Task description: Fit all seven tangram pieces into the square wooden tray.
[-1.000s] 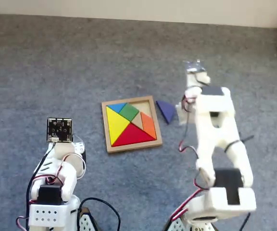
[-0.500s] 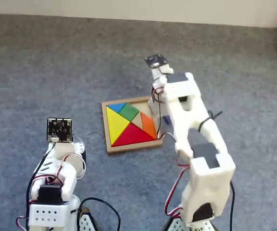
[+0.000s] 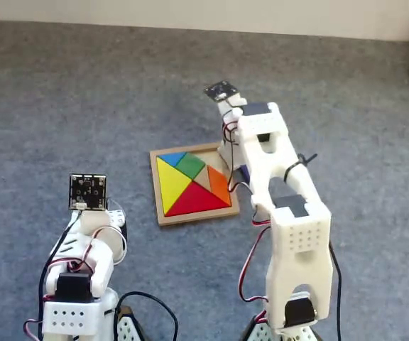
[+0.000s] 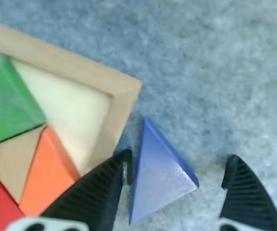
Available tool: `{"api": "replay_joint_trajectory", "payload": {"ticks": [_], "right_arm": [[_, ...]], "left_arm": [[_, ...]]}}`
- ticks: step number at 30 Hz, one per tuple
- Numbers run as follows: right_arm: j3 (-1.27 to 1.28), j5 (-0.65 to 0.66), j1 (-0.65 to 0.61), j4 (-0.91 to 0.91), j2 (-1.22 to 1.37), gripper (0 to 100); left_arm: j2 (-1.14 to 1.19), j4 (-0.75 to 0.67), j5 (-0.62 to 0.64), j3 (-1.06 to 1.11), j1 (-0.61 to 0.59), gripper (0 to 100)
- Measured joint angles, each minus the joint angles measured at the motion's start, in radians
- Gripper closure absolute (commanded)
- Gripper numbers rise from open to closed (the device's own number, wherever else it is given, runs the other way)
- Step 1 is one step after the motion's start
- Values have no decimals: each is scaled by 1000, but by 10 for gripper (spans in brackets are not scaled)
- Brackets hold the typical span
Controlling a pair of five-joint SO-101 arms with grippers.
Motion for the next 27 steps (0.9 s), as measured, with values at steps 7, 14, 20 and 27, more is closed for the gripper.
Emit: {"api": "replay_joint_trajectory", "payload": {"ticks": [7,14,20,27], "right_arm": [[0,5,8,0,0,699],[-2,5,8,0,6,822],[-17,8,32,17,5,867],[-29,8,32,89,6,867]], "left_arm": [[0,0,0,0,0,993],[0,0,0,0,0,993],[0,0,0,0,0,993],[0,0,0,0,0,993]]}}
